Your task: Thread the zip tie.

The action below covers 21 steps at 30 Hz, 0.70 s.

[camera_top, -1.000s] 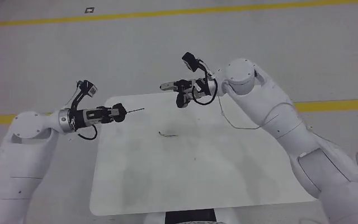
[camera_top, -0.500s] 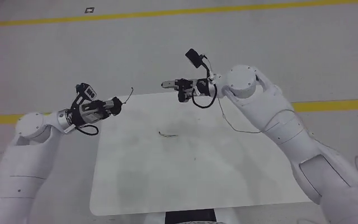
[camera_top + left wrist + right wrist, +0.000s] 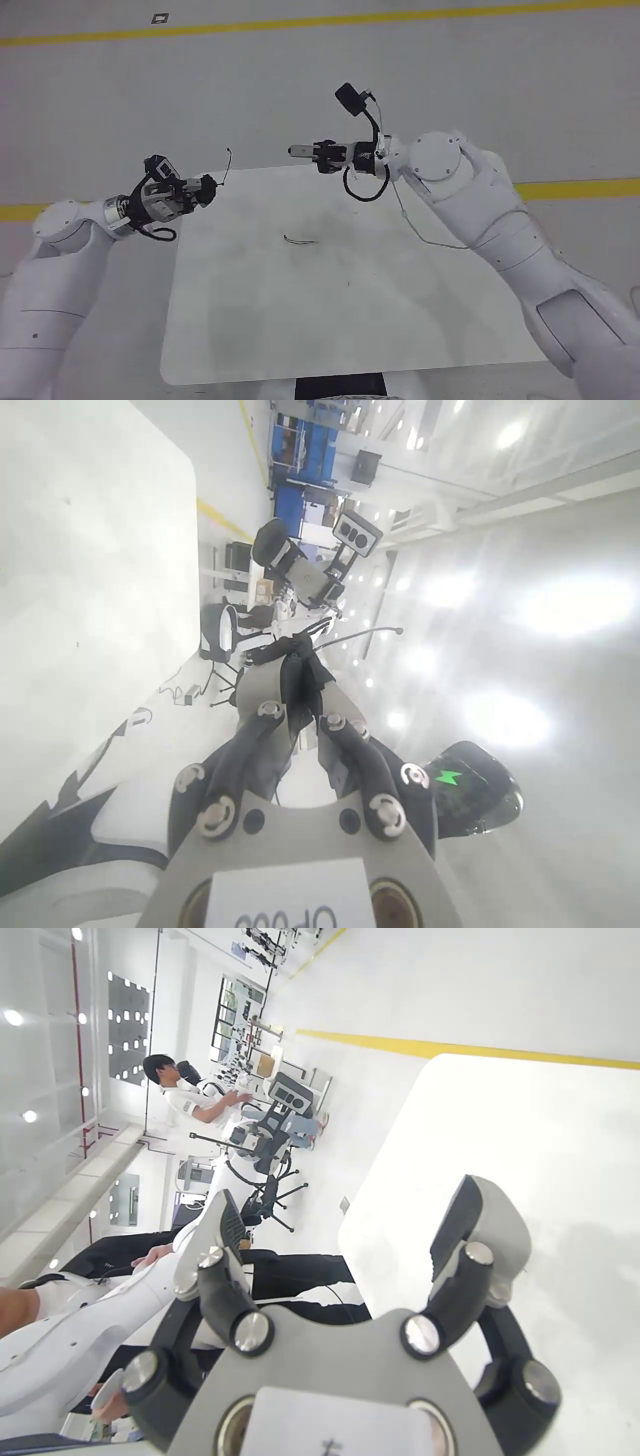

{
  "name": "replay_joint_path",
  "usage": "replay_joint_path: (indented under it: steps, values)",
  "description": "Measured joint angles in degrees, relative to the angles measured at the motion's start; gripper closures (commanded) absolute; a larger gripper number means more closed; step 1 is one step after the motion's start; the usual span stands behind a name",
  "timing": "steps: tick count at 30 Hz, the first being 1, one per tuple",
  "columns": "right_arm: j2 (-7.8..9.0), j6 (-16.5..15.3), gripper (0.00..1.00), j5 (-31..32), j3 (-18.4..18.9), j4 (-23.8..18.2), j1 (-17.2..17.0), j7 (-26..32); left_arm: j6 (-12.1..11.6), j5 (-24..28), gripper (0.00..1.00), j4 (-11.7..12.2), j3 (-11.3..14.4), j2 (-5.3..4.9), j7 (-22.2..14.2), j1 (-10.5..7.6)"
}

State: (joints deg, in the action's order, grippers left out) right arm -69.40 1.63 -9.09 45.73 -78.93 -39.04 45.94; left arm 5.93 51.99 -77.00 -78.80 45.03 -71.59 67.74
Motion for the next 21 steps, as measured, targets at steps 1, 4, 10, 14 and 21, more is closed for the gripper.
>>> replay_joint_path:
  steps: [1,4,10,14,21]
  values:
    - [0.0,0.0,0.0,0.05,-0.05,-0.01,-0.07,-0.05,0.14,0.31,1.0,-0.13,0.13,0.07,0.46,0.12]
    - [-0.11,-2.28,0.0,2.8,-0.7,-0.97,-1.03,-1.13,2.95,3.37,1.0,-0.45,1.12,0.51,3.02,0.46]
    - [-1.04,-11.45,0.0,7.71,-2.13,-0.88,-1.28,-6.62,7.32,7.45,1.0,-0.51,3.05,1.19,4.0,-0.28]
    - [-1.94,-18.03,0.0,11.19,-3.52,0.11,-0.77,-10.32,7.22,6.67,1.0,-0.81,4.05,1.43,4.27,-0.57]
    - [-2.32,-21.03,0.0,13.75,-4.23,0.55,-0.49,-12.19,5.49,5.31,1.0,-1.3,4.38,1.51,4.41,-0.64]
